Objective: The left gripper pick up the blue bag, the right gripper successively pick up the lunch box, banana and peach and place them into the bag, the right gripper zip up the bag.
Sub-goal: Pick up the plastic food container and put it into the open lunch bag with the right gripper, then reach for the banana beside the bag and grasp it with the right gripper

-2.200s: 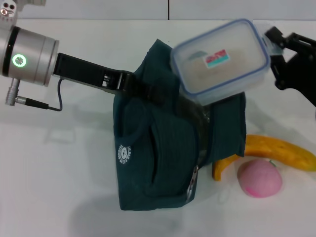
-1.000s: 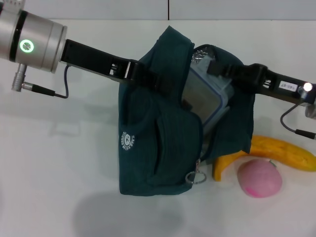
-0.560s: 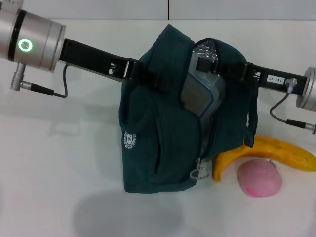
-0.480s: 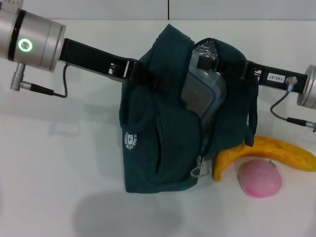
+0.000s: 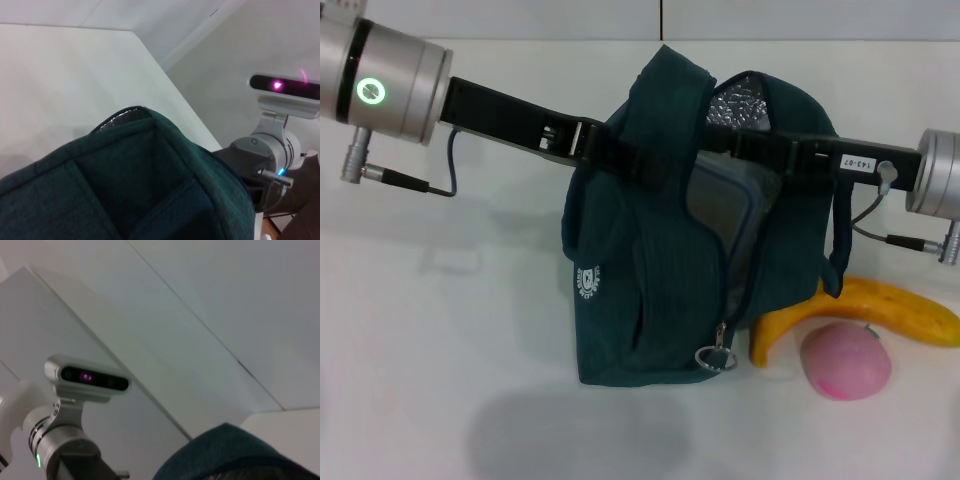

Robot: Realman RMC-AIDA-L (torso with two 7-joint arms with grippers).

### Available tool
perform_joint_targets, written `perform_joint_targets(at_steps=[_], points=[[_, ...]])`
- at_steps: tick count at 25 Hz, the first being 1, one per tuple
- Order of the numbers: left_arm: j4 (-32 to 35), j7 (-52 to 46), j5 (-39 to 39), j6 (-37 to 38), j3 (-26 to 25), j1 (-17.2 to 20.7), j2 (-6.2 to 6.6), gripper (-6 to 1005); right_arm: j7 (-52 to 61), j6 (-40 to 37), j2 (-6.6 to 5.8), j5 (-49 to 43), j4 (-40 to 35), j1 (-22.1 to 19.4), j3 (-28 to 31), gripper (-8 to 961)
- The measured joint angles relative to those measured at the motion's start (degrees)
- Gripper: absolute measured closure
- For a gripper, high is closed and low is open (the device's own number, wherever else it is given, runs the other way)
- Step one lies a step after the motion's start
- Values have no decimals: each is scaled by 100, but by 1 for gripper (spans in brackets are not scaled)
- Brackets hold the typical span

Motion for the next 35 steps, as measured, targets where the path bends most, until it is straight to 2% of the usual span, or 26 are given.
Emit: perform_joint_targets(at_steps=[8,14,18,19,21,24,26,30,32,35], points=[[0,22,-44,-15,0,-4,-1,959,-43,105,-21,105,-7,74,-178,842],[0,68,-70,-24,0,-33,0,959,15,28,-27,139,-71,187,-356,760],[1,79,-75,-29,-1,9,10,959,67,-329,-107,155,-264,106,-184,705],[0,78,-74,-33,0,26,19,959,248,-762,-173,234,-604,-149,226,691],[0,83,-73,-44,-9,50,34,959,310,-949,-175,285,-857,-364,471,612],[-1,124,-55,-57,-95,69,43,958,377,-1151,-157,279,-1777,-895,614,494],[-61,135,-45,-63,-169,71,49,958,581,-1311,-232,112,-2537,-1230,584,452],[-134,137,-41,-66,-204,127,64,958,1226,-1452,-435,-409,-3728,-1585,630,369],[-135,137,-33,-82,-205,153,68,958,1484,-1480,-457,-839,-4337,-1740,717,388],[-137,137,-25,-132,-207,165,70,958,1825,-1642,-428,-1560,-5223,-1905,1083,394]])
